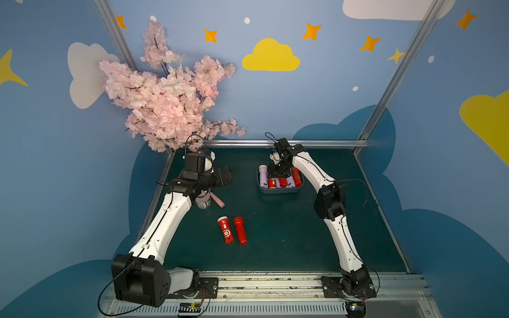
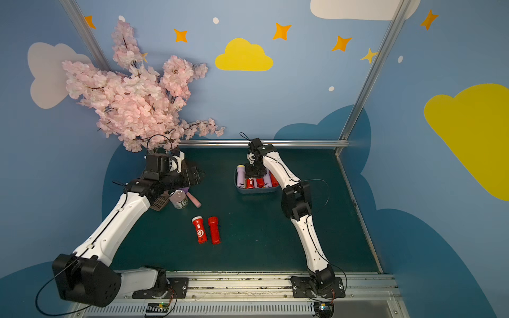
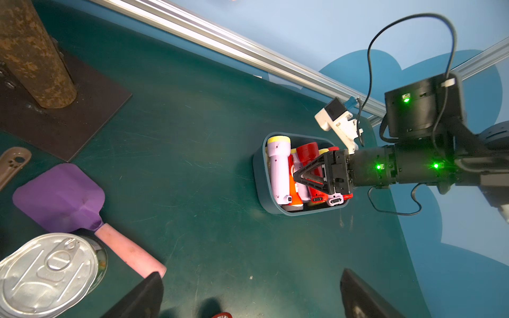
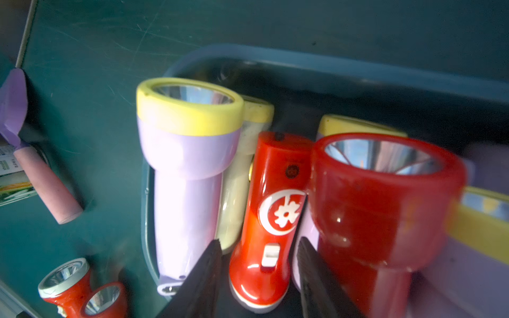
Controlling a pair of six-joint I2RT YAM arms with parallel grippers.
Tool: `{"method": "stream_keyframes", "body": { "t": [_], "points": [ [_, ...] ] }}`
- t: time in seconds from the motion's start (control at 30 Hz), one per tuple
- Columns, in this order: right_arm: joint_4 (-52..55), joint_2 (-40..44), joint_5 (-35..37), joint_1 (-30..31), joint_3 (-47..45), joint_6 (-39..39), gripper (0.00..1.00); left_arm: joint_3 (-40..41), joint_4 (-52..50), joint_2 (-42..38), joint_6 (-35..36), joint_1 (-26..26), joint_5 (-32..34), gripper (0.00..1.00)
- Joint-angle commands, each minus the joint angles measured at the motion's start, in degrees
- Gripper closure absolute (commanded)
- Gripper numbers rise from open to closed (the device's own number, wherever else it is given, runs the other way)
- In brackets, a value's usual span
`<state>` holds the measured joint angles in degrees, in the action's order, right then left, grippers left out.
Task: Put the flashlights into the storage boxes
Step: Adjust the flashlight in the storage box, then pick up the flashlight from the center of the board.
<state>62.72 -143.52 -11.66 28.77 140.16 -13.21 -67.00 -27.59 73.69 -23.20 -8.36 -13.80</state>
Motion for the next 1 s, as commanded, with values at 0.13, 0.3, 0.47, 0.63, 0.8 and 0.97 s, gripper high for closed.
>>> {"method": "stream_keyframes", "body": {
  "t": [0.13, 0.3, 0.47, 0.63, 0.8, 0.97],
  "points": [
    [0.70, 5.95, -1.55, 0.03, -2.79, 2.04, 0.53, 1.76, 0.22, -3.01, -1.39, 0.16, -0.01, 0.01],
    [0.48, 9.42, -2.05, 1.41, -5.17, 2.73, 0.53, 2.03, -0.08, -3.89, -1.34, 0.18, 0.01, 0.01],
    [0.95, 13.72, -2.95, 4.28, -10.03, 3.52, 0.53, 2.16, -1.00, -4.70, -0.90, 0.18, 2.15, 0.01],
    [1.41, 18.33, -3.02, 9.18, -18.20, 3.90, 0.53, 3.13, -2.97, -6.67, -0.53, 0.19, 3.27, 0.01],
    [-0.55, 22.46, -4.62, 13.97, -27.38, 2.31, 0.54, 4.55, -5.80, -9.51, -0.06, 0.23, 5.11, 0.01],
    [-3.31, 25.20, -6.86, 18.62, -34.50, 0.40, 0.54, 5.69, -9.27, -12.99, -0.18, 0.21, 7.15, 0.01]
  ]
}}
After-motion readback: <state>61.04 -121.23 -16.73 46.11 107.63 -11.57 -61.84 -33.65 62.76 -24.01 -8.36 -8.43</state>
